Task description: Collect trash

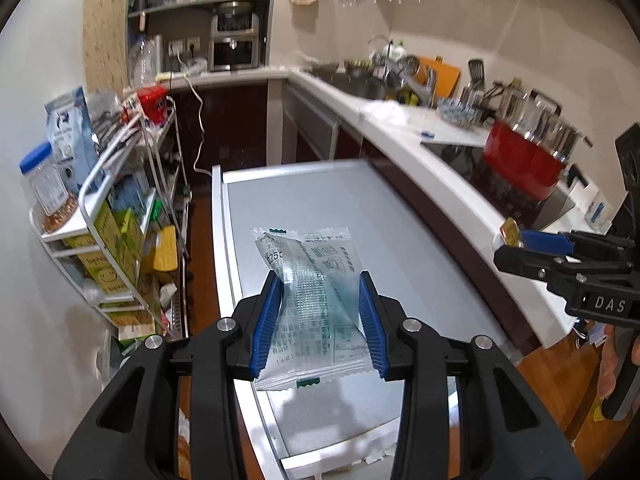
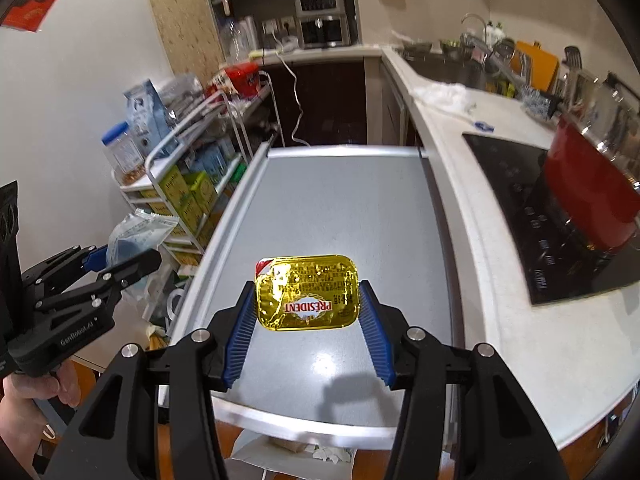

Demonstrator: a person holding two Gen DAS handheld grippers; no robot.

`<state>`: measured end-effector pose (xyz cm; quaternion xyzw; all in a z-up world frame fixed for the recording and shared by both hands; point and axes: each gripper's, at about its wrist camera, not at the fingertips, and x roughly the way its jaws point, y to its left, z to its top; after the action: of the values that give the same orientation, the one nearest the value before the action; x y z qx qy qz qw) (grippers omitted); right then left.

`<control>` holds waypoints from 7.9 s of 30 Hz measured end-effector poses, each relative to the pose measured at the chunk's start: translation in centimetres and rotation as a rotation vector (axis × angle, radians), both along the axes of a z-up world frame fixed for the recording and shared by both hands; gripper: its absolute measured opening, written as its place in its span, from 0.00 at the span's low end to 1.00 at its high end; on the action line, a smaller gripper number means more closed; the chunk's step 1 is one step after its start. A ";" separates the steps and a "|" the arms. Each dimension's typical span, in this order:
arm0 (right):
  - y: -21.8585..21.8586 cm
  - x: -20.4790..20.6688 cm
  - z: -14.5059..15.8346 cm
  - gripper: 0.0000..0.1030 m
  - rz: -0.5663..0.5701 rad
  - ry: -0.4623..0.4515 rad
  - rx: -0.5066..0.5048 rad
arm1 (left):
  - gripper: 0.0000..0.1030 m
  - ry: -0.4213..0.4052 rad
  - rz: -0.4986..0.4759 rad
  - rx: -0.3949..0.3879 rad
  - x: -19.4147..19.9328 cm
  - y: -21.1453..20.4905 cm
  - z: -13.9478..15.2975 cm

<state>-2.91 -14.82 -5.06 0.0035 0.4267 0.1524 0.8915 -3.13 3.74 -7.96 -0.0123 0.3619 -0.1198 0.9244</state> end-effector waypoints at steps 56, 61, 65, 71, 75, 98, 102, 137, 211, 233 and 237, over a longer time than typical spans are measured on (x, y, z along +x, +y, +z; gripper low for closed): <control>0.4 -12.0 -13.6 0.48 0.105 0.447 -0.051 | 0.39 0.376 -0.292 0.061 -12.0 -2.5 -11.2; 0.8 -11.1 -16.2 0.48 0.096 0.494 -0.049 | 0.39 0.436 -0.302 0.068 -11.3 -2.9 -14.0; 0.8 -10.5 -17.3 0.48 0.093 0.507 -0.047 | 0.39 0.459 -0.301 0.074 -10.8 -3.4 -15.1; 0.8 -9.8 -18.4 0.48 0.083 0.513 -0.048 | 0.39 0.477 -0.298 0.094 -9.8 -4.0 -16.3; 0.7 -9.4 -19.2 0.48 0.075 0.520 -0.052 | 0.39 0.489 -0.292 0.104 -9.7 -4.5 -17.1; 0.8 -7.7 -23.6 0.48 0.066 0.583 -0.069 | 0.39 0.543 -0.307 0.137 -8.8 -5.8 -20.0; 0.9 -7.5 -23.9 0.48 0.068 0.587 -0.073 | 0.39 0.542 -0.314 0.142 -8.5 -6.0 -20.1; -2.1 -8.2 -18.5 0.76 0.013 0.497 -0.090 | 0.80 0.496 -0.237 0.171 -8.6 -4.2 -16.6; -0.6 -0.9 13.9 0.96 -0.246 -0.429 -0.075 | 0.98 -0.341 0.141 0.058 0.6 -2.0 14.9; -0.6 -0.1 13.9 0.96 -0.240 -0.417 -0.072 | 0.98 -0.334 0.151 0.039 0.5 -1.9 15.2; -0.7 -0.1 13.9 0.96 -0.241 -0.412 -0.069 | 0.98 -0.331 0.151 0.040 0.5 -2.0 15.3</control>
<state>-2.99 -15.48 8.83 -0.0070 0.2372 0.0277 0.9711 -2.61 1.78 7.30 -0.0012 0.2051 -0.0430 0.9778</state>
